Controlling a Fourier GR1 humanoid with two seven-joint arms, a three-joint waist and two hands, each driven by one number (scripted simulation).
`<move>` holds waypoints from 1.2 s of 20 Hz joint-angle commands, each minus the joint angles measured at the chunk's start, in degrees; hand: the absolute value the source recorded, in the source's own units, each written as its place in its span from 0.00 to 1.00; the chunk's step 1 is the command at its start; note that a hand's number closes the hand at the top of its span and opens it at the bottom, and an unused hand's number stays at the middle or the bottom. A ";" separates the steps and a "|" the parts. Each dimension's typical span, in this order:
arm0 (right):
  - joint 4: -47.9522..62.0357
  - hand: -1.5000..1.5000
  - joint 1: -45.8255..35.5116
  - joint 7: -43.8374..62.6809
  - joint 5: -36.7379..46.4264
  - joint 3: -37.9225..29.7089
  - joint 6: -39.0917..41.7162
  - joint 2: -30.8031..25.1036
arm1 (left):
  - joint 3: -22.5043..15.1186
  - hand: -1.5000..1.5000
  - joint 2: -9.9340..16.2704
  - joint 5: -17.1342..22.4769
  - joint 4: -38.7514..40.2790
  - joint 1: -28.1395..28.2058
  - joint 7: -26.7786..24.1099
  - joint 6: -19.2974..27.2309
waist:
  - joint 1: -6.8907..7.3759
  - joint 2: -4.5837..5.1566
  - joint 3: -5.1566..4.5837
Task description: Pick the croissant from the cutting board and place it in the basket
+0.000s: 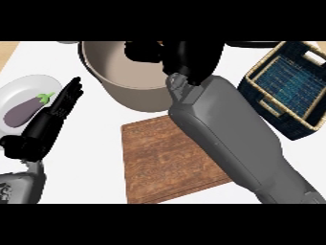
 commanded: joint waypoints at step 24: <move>16.82 1.00 -10.28 -3.72 12.74 -31.61 -0.73 -17.88 | -0.72 0.50 -2.02 -1.21 -0.44 -0.71 0.54 0.47 | 0.27 0.72 0.04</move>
